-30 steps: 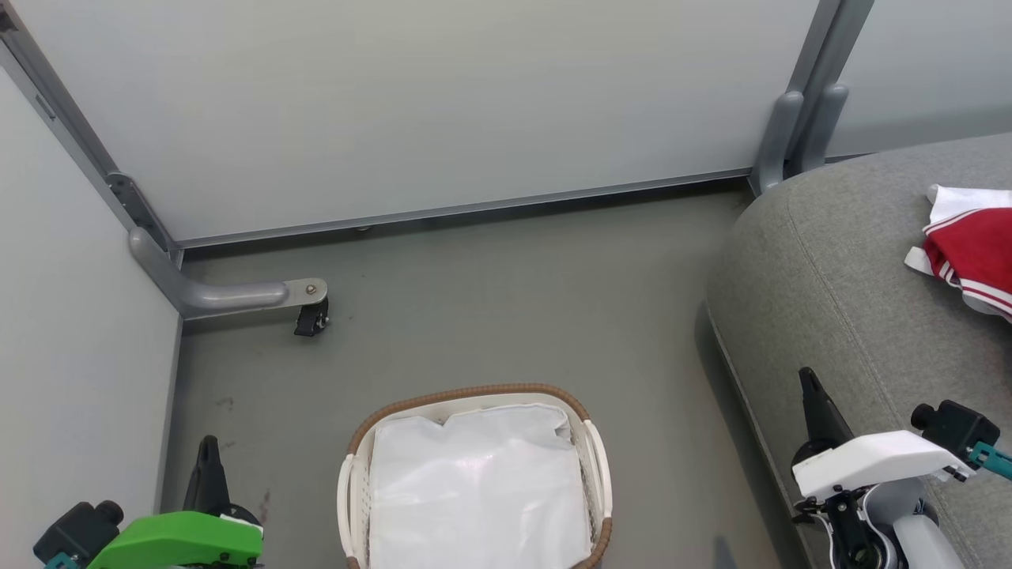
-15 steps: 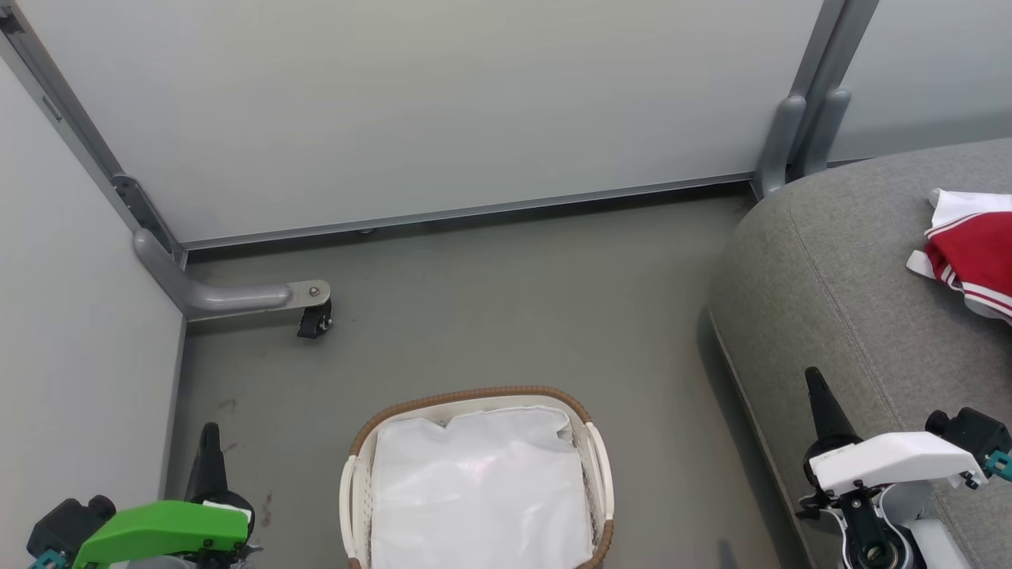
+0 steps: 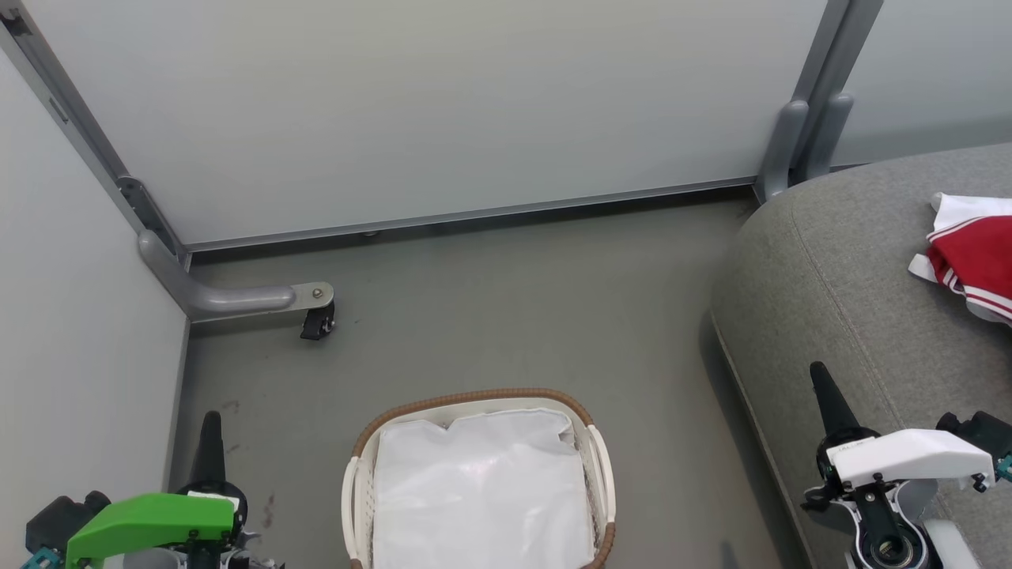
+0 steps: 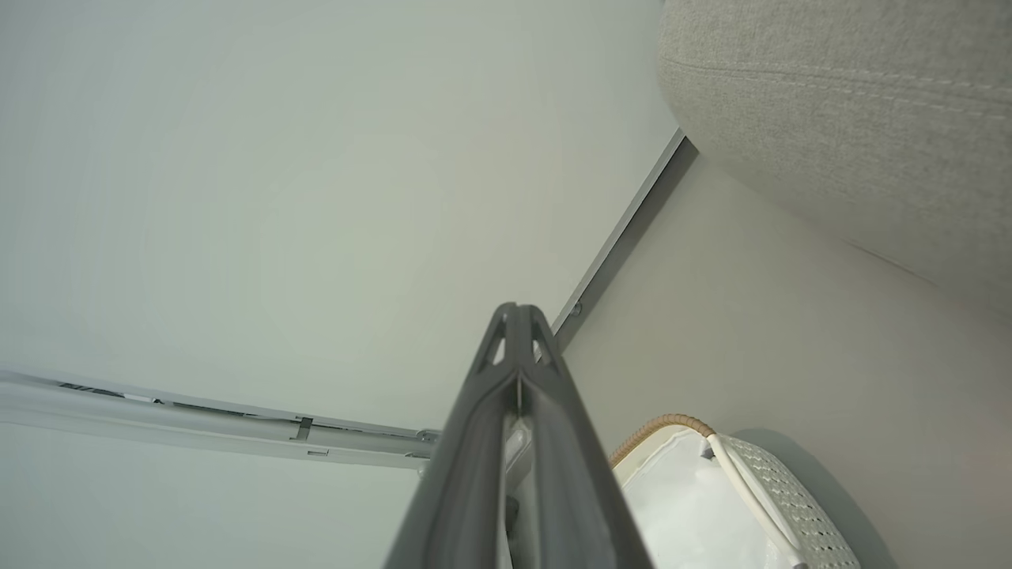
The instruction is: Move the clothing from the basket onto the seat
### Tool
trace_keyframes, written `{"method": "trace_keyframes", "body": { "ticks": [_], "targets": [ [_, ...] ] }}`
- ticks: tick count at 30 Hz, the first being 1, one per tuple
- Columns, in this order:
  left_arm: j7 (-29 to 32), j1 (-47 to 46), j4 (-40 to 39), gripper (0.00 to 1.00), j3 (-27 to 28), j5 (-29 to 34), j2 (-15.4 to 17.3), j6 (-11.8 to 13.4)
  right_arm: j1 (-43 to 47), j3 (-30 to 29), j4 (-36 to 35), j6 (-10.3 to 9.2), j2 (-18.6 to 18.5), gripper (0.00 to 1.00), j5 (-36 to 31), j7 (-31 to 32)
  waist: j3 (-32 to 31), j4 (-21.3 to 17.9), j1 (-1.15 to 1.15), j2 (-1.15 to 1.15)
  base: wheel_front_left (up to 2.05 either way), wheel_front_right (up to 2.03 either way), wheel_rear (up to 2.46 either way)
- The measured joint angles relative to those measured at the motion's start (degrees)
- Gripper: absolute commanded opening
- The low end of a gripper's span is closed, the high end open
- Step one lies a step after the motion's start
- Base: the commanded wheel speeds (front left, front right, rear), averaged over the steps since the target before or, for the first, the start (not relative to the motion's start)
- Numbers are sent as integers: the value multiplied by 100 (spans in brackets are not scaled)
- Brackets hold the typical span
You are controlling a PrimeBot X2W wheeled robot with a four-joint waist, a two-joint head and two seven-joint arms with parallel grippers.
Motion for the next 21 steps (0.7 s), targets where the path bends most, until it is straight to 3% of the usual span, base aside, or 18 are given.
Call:
{"method": "trace_keyframes", "body": {
  "ticks": [21],
  "targets": [
    [278, -118, -143, 0, 21, -1096, 8, -5, 51, -101, -196, -1, -9, 0, 1143, 297, -57, 43, 0, 0, 0, 0, 0]
  ]
}}
